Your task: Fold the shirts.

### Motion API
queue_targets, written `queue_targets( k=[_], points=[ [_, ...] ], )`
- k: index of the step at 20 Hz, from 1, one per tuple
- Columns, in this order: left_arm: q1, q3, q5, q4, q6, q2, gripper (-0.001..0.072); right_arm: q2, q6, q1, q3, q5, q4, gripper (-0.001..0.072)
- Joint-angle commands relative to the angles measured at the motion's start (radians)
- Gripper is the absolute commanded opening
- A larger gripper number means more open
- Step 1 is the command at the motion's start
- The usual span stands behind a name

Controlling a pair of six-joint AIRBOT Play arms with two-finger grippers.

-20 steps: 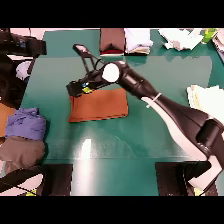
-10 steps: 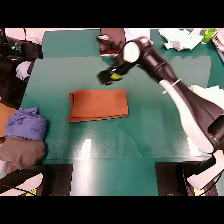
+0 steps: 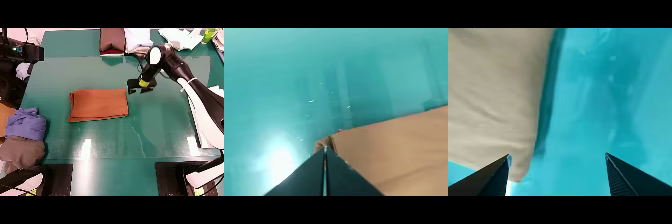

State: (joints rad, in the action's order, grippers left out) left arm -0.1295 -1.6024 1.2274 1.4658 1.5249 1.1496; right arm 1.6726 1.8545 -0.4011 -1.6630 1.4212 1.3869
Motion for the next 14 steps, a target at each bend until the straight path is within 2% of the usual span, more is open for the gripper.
queue_targets(
  k=[1,3,6,12,13,14],
  points=[
    [-0.001,0.000,0.007,-0.032,-0.016,0.005,0.0022,-0.016,0.054,0.004,0.176,-0.171,-0.177,0.0671],
    [-0.001,0.010,0.007,-0.036,-0.016,0.006,0.0022,-0.016,0.065,-0.027,0.238,-0.278,-0.222,0.0670],
    [-0.001,0.045,0.016,-0.038,-0.020,0.006,0.0022,-0.013,0.076,-0.060,0.278,-0.362,-0.225,0.0652],
    [-0.001,0.070,0.022,-0.053,-0.043,0.005,0.0022,0.046,0.087,-0.065,0.279,-0.376,-0.243,0.0618],
    [-0.001,0.070,0.021,-0.055,-0.043,0.005,0.0022,0.050,0.087,-0.065,0.279,-0.382,-0.243,0.0587],
    [-0.001,0.070,0.021,-0.058,-0.043,0.005,0.0022,0.050,0.084,-0.065,0.279,-0.394,-0.241,0.0505]
  ],
)
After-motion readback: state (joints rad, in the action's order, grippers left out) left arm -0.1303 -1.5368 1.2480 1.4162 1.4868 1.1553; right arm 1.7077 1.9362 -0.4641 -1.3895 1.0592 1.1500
